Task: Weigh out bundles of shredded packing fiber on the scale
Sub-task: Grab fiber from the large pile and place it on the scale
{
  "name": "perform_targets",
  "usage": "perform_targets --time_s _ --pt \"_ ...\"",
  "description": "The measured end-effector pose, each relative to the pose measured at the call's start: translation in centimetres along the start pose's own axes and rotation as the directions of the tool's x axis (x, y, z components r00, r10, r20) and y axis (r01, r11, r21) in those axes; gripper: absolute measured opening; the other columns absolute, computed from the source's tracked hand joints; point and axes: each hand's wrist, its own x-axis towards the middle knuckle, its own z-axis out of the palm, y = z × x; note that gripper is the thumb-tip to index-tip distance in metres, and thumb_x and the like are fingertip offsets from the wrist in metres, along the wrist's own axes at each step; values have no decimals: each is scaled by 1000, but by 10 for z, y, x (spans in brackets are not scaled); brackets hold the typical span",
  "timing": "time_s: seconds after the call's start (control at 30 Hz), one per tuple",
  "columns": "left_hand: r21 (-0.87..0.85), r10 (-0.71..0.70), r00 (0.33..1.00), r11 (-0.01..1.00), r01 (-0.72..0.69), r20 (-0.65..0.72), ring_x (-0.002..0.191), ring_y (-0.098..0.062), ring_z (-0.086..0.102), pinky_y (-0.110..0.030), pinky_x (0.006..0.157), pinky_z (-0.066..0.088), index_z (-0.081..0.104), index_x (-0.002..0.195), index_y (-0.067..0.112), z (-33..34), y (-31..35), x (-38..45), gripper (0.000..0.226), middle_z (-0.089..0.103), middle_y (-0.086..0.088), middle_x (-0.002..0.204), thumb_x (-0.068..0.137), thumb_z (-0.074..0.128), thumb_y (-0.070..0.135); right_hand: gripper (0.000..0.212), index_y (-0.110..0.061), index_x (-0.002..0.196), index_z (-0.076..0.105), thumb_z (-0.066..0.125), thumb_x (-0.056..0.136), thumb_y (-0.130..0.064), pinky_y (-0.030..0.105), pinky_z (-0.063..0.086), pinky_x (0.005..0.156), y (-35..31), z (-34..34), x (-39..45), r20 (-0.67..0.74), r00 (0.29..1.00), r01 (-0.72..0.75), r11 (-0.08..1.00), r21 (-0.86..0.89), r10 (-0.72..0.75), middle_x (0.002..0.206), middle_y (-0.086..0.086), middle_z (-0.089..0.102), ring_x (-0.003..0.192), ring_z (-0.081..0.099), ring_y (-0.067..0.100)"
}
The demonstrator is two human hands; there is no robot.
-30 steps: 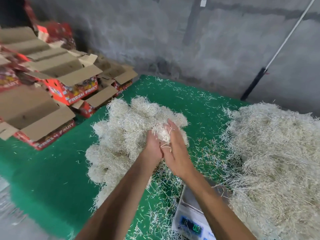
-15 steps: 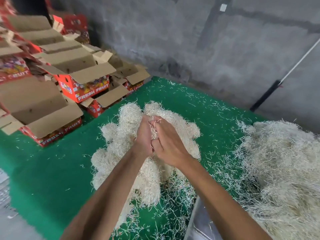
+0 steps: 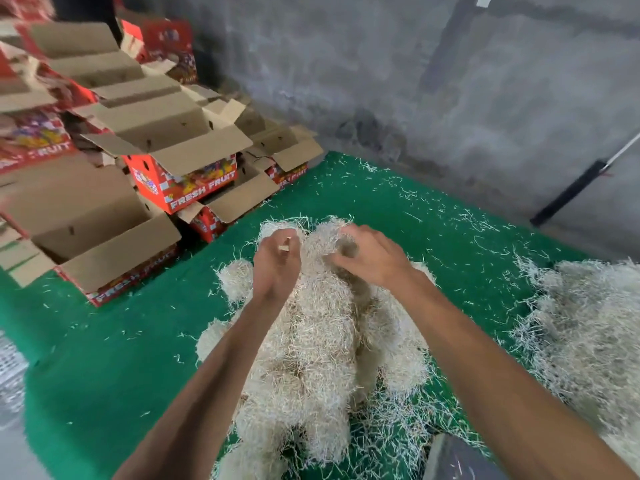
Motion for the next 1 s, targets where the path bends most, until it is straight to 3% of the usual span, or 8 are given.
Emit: perform_targets --time_s 0.07,0.13,0.23,0.4,0.6,0.83,0.9,1.0 --pt "53 40 999 998 -41 28 56 -1 51 -21 59 49 57 76 32 0 -3 -4 25 61 6 74 98 49 23 59 -32 135 59 63 89 -70 34 53 87 11 1 -14 -29 999 20 983 184 -15 130 -7 64 105 64 9" --pt "53 43 998 998 -46 50 68 0 59 -15 61 50 63 84 27 2 8 -11 18 67 7 87 97 51 24 46 -45 131 61 59 92 -69 35 51 98 18 -5 -35 -98 995 32 888 458 15 131 -22 63 110 60 -6" --pt "48 81 990 995 -86 112 82 9 62 -5 61 46 66 91 38 16 39 -32 13 68 20 93 97 57 31 20 -53 109 70 57 97 -63 30 52 97 29 -21 -70 -185 973 14 764 645 138 114 -33 70 106 64 -10" --pt "30 178 922 979 -201 344 76 7 65 -21 69 57 68 108 31 68 93 -96 19 71 16 94 96 61 44 21 -45 111 72 59 100 -57 19 47 85 68 -40 -159 -251 925 -31 715 698 285 108 -29 72 104 65 -8" --pt "11 171 809 977 -214 562 88 10 62 -24 77 57 63 124 32 150 122 -194 34 69 15 112 94 64 47 15 -40 113 69 61 101 -46 18 51 85 150 -23 -290 -227 836 -168 628 760 499 105 -28 70 98 64 -12" --pt "-28 163 638 976 -217 752 93 5 64 -24 76 57 62 128 31 233 123 -300 39 67 13 118 92 66 48 15 -11 114 73 69 100 -15 28 54 87 237 43 -419 -198 673 -281 494 823 712 102 7 75 88 69 12" --pt "-39 155 592 978 -204 791 94 -3 67 -28 78 58 63 128 27 254 122 -324 41 68 10 119 92 67 47 15 -14 113 72 70 99 -17 31 56 88 250 56 -446 -156 653 -319 456 831 741 102 7 75 92 70 18" --pt "9 136 528 965 -262 838 98 -6 66 -35 84 59 56 136 27 284 117 -354 53 64 5 129 90 67 51 22 -18 119 70 71 98 -24 31 55 88 268 64 -482 -131 623 -415 469 779 771 115 2 73 100 67 8"
